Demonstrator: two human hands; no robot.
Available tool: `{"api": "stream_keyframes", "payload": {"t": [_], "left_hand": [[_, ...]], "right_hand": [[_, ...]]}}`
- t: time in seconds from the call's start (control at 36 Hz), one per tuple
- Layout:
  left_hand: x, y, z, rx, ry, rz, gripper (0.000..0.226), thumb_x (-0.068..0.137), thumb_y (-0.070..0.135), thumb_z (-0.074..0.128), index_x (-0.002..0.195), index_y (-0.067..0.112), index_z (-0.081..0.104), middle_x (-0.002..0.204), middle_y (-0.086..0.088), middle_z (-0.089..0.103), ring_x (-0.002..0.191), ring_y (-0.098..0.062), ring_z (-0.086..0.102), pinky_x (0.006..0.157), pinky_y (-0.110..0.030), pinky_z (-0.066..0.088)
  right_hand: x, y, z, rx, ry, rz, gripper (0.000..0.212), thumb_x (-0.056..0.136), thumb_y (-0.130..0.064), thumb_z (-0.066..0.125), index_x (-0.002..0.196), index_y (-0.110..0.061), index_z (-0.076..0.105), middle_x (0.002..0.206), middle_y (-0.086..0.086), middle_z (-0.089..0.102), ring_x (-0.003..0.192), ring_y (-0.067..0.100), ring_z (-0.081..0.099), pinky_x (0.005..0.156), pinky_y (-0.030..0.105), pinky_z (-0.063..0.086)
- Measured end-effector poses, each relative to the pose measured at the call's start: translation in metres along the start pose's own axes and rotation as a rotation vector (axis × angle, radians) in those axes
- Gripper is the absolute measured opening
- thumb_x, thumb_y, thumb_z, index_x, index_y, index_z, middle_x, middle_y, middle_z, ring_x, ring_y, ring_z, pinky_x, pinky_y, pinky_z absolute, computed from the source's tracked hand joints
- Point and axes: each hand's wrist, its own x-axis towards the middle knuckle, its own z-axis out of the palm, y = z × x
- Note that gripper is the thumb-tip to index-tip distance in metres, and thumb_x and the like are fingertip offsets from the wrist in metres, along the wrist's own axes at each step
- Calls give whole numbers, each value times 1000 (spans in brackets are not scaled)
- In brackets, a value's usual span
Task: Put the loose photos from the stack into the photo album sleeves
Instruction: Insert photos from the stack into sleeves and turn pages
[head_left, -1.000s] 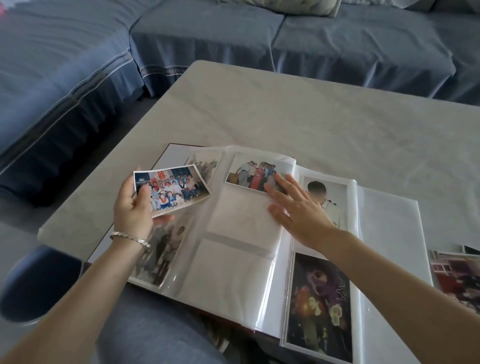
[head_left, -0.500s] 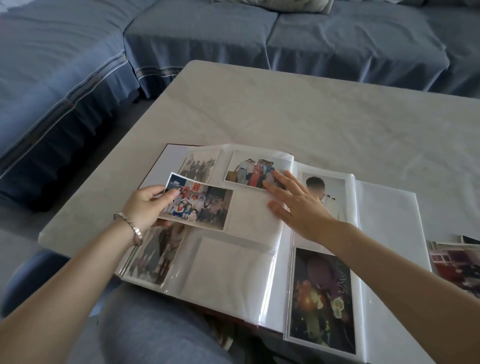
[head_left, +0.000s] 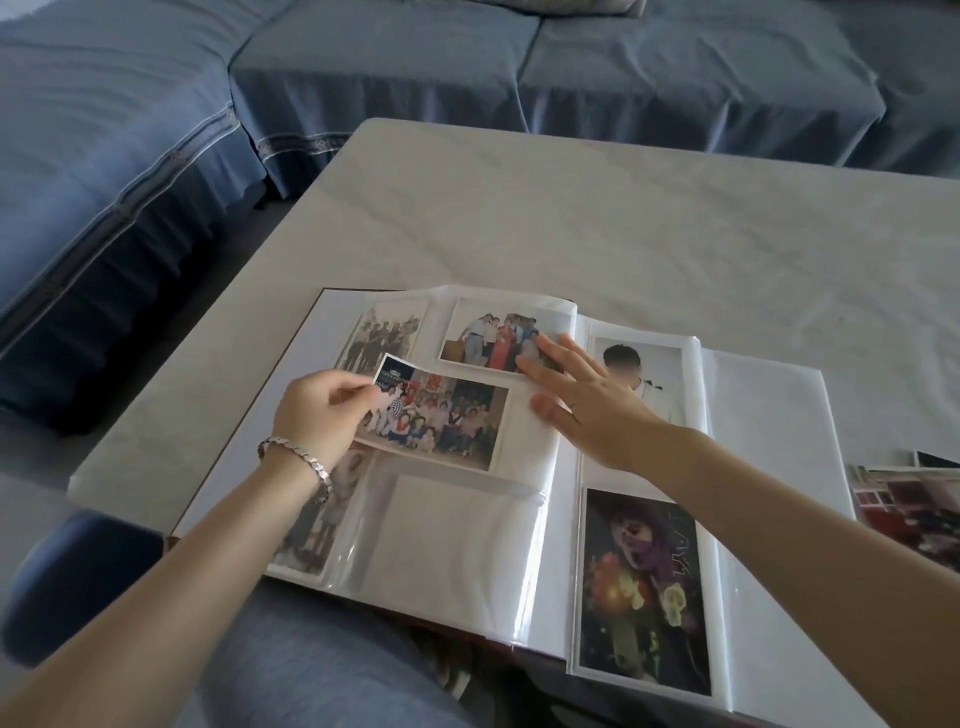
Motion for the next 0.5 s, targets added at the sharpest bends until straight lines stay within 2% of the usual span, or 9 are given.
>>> {"api": "stream_keyframes", "payload": {"t": [0.06, 0.08, 0.14, 0.19, 0.25, 0.33, 0.42, 0.5], "left_hand": [[-2, 0, 1, -41, 26, -25, 11, 82, 6, 66, 87, 13, 72, 80, -1, 68, 69, -1, 58, 62, -7, 44], [-3, -1, 1, -68, 12, -51, 12, 82, 5, 66, 89, 13, 73, 81, -3, 68, 69, -4, 59, 69, -14, 48], [-3, 1, 1, -149, -39, -142, 13, 82, 5, 67, 92, 11, 72, 83, -6, 69, 77, -17, 64, 83, -34, 53], [-4, 3, 2, -220, -76, -197, 11, 82, 6, 68, 88, 14, 72, 84, -6, 69, 86, -26, 66, 88, -43, 52], [-4, 4, 4, -201, -93, -169, 11, 81, 8, 69, 85, 18, 71, 81, -1, 70, 82, -18, 66, 84, -33, 52], [-6, 10, 7, -92, -123, -63, 8, 82, 10, 69, 87, 16, 73, 72, 17, 63, 70, 8, 56, 64, -5, 42], [-5, 15, 8, -11, -171, -9, 11, 85, 13, 66, 93, 11, 73, 74, 16, 60, 73, 6, 54, 64, -7, 38], [-4, 18, 4, 6, -216, -27, 6, 86, 22, 65, 86, 20, 70, 74, 11, 61, 72, 0, 55, 60, -11, 38]], "right_hand": [[0, 0, 0, 6, 1, 2, 51, 97, -49, 23, 146, -44, 10, 155, -18, -10, 141, 4, -17, 113, 47, 14], [0, 0, 0, 9, 1, 2, 51, 97, -49, 23, 146, -44, 10, 155, -18, -10, 141, 5, -17, 113, 47, 14], [0, 0, -1, 10, 2, -2, 51, 97, -49, 23, 146, -44, 10, 155, -18, -10, 141, 4, -18, 113, 46, 13], [0, -1, -1, 13, 1, -6, 51, 98, -49, 23, 146, -43, 11, 155, -17, -10, 140, 3, -18, 114, 44, 10], [0, -1, -1, 12, 0, -5, 51, 97, -49, 23, 146, -42, 11, 156, -17, -9, 140, 4, -18, 114, 45, 11], [0, -1, -1, -1, 2, -7, 51, 97, -48, 23, 147, -41, 12, 156, -16, -9, 141, 5, -18, 114, 46, 11], [0, 0, -1, 3, 1, -14, 51, 97, -48, 23, 147, -40, 13, 156, -16, -8, 141, 4, -17, 114, 46, 11], [0, 1, -1, 22, 1, -13, 50, 97, -48, 24, 146, -42, 15, 156, -16, -7, 141, 5, -16, 114, 46, 13]]}}
